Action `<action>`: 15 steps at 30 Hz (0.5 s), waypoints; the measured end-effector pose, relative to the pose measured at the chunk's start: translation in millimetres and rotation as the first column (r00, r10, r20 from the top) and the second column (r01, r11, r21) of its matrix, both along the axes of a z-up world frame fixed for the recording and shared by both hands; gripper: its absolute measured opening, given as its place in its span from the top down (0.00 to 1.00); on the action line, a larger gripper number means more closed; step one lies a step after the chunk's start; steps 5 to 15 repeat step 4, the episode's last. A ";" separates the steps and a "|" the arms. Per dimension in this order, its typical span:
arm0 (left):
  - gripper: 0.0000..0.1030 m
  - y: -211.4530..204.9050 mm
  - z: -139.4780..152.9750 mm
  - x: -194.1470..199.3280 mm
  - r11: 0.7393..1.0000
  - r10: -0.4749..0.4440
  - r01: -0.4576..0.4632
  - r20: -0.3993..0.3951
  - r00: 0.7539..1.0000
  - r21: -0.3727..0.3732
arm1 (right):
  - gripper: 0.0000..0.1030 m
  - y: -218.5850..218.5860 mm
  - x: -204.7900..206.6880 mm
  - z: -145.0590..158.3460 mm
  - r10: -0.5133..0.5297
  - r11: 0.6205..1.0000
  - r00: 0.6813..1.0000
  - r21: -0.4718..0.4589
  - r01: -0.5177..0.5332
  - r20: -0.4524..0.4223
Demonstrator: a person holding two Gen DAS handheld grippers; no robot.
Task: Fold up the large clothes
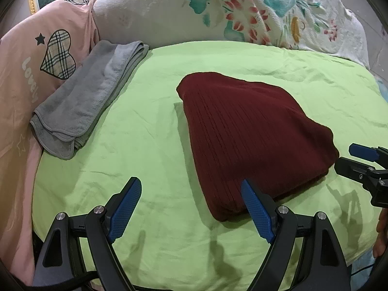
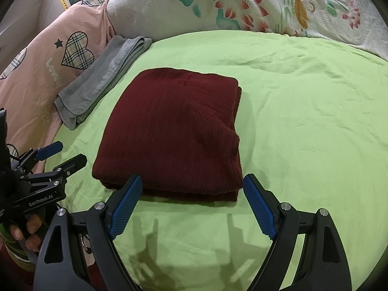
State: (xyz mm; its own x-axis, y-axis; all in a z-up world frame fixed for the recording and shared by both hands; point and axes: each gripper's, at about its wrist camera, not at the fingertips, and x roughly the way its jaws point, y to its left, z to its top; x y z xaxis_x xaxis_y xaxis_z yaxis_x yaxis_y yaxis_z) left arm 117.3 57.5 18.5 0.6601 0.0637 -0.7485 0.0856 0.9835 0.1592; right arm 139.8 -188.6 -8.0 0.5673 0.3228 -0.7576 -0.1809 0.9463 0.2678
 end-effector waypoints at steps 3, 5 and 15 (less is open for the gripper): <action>0.18 1.0 -1.2 4.0 1.000 0.012 -0.012 -0.004 1.000 0.002 | 0.17 -0.8 8.6 -3.2 -0.001 1.000 1.000 0.004 0.001 -0.007; 0.18 1.1 -2.2 5.0 1.000 0.017 -0.017 -0.005 1.000 0.007 | 0.17 -0.2 11.5 -5.6 0.001 1.000 1.000 0.009 0.000 -0.012; 0.18 1.1 -2.2 5.0 1.000 0.017 -0.017 -0.005 1.000 0.007 | 0.17 -0.2 11.5 -5.6 0.001 1.000 1.000 0.009 0.000 -0.012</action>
